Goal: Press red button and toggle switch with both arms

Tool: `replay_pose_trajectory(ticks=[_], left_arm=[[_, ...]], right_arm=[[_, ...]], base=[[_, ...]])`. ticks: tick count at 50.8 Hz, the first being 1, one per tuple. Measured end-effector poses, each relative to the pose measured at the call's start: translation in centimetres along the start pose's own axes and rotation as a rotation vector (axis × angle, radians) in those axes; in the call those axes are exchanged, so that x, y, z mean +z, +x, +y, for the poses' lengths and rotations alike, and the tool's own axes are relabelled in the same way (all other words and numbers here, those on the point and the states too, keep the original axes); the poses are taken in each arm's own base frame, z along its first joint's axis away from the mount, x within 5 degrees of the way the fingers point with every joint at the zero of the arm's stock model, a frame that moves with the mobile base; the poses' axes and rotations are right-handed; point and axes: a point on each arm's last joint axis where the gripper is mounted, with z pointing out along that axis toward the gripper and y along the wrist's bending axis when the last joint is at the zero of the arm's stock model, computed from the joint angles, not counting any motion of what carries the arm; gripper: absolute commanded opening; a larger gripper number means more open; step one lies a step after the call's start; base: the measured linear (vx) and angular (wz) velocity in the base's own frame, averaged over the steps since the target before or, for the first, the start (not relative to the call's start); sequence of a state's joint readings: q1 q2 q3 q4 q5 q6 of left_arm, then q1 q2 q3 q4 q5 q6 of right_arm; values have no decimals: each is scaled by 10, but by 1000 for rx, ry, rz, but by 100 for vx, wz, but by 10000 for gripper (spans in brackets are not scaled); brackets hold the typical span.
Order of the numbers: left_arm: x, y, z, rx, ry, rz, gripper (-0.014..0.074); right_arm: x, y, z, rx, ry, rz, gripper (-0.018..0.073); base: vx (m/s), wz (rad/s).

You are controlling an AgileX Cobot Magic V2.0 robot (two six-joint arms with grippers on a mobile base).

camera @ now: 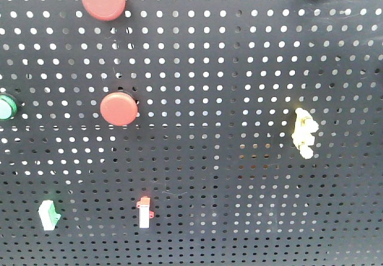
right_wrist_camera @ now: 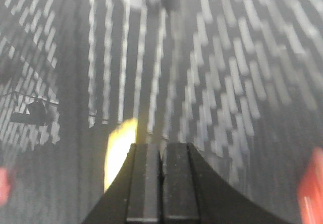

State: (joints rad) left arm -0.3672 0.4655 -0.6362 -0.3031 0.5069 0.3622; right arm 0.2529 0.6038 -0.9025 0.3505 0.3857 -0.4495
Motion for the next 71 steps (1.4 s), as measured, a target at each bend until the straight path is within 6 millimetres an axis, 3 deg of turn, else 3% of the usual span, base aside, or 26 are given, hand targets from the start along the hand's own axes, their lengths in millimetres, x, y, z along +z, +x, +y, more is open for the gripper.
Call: replay_pose_trajectory(ticks=[9,18,30,56,62,71], left_arm=[[-20,60,-7,-33,-25,-27,2],[-25,73,-4,-41,-89,-235,2],[-25,72,-2,-43,-113,-300,2],[-24,74,-2,-44,-112,-292,2],[-19,85,1,18,-166,-252,2],[-3,129,9,36,-303,-113,2]], right_arm=[[-38,70,11,0,36,-28,-3],[-44,109,10,2,111,-116,-3],[-41,120,8,6,157,-163,-3],[-41,120,7,7,158,-165,-3],[-41,120,7,7,158,-165,-3],[-41,120,7,7,158,-166,-3]], base=[[0,0],[0,0],[0,0],[0,0],[0,0],[0,1]])
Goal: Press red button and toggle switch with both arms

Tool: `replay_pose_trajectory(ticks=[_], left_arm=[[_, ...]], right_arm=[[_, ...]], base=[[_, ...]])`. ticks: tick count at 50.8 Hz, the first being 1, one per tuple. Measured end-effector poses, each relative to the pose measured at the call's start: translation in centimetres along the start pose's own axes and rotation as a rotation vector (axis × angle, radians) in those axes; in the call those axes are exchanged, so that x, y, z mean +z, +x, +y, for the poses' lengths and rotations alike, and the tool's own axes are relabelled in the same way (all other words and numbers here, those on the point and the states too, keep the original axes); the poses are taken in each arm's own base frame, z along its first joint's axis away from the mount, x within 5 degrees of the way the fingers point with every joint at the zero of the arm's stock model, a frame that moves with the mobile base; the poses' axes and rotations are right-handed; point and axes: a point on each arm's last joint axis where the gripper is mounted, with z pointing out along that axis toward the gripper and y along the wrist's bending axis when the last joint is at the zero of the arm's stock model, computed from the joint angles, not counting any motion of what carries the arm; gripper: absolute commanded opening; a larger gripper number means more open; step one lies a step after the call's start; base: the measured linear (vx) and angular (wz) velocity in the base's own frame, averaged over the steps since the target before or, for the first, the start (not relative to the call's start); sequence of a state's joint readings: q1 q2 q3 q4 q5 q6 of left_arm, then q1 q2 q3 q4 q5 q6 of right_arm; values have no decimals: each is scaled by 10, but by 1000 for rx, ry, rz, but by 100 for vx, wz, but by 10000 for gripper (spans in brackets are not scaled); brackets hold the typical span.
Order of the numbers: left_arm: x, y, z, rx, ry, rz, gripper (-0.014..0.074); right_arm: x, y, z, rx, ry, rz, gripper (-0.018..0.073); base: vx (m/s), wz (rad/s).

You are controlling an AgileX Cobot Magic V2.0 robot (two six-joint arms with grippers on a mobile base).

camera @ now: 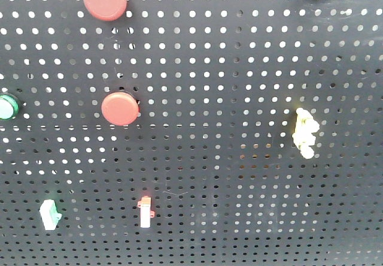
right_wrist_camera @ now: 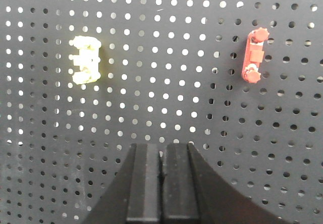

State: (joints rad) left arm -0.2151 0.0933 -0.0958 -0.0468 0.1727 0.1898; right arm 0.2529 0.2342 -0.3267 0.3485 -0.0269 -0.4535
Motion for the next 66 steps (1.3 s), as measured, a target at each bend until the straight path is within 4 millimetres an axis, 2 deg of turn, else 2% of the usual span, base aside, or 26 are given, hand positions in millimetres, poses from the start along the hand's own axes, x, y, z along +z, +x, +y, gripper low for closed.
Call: replay_pose_trajectory(ticks=[5,9,14,66], left_arm=[[2,29,-1,-65,-39,57,2],[0,37,-1,-123,-60,48,2],[-1,36,-1,-164,-70,18,2],[-2,36,-1,-169,-71,24,2]], right_arm=[[0,0,0,0,0,0,-3],[0,0,0,0,0,0,-3],[0,0,0,0,0,0,-3],[0,3,1,10,-13,31,-3]], base=[[0,0],[0,0],[0,0],[0,0]])
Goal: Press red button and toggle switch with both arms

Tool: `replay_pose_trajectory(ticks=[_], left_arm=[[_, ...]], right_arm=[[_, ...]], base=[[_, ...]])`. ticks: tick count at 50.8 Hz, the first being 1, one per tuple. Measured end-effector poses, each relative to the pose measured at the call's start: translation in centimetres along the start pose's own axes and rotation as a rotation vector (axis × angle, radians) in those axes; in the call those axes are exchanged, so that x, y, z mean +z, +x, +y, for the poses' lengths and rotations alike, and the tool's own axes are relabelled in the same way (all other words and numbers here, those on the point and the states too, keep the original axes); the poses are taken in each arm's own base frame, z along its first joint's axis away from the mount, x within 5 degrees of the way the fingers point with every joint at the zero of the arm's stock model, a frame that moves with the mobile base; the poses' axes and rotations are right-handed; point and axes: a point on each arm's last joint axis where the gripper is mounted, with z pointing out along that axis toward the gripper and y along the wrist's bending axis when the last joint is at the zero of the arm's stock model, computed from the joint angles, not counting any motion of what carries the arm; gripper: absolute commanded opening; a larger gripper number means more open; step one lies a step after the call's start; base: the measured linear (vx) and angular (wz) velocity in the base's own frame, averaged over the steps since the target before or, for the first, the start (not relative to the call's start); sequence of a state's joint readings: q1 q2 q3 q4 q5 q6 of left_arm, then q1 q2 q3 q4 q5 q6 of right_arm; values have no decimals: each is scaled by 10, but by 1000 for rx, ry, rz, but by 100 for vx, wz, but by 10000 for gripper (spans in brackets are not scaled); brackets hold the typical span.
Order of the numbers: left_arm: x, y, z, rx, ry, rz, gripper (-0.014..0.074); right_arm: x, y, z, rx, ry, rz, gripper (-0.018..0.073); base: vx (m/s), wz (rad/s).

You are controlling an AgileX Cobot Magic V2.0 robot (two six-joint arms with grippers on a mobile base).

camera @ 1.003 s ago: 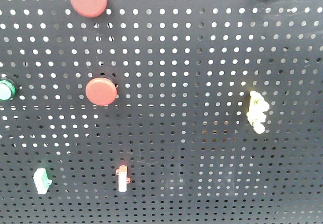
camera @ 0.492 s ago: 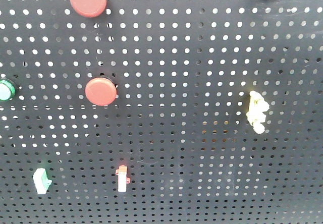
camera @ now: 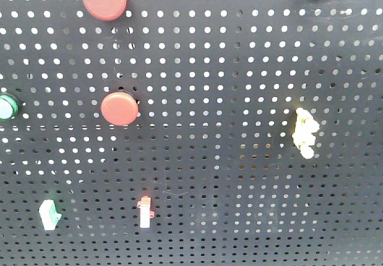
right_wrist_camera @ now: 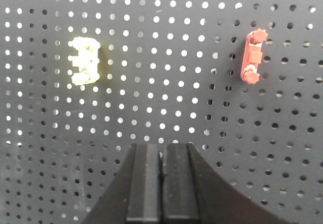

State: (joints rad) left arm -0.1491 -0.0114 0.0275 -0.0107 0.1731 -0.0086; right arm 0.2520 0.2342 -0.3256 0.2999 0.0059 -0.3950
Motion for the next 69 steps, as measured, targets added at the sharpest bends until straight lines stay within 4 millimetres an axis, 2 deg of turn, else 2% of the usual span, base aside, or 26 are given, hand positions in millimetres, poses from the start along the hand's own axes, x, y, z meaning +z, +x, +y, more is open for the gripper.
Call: replay_pose_trajectory(ticks=[6,13,20,23,32,69], left_arm=[[0,0,0,0,0,0,2],[0,0,0,0,0,0,2],[0,0,0,0,0,0,2],[0,0,0,0,0,0,2],[0,0,0,0,0,1,2],[0,0,0,0,0,4,2]], right_arm=[[0,22,0,39,19,112,-3],[-6,65,-5,115,144,234,-3],[-18,97,-8,109,244,229,-3],[-22,104,-7,90,260,211,-3],[-30,103,-6,56,269,131,-3],[-30,104,-6,53,269,142,-3]], base=[[0,0],[0,0],[0,0],[0,0],[0,0],[0,0]])
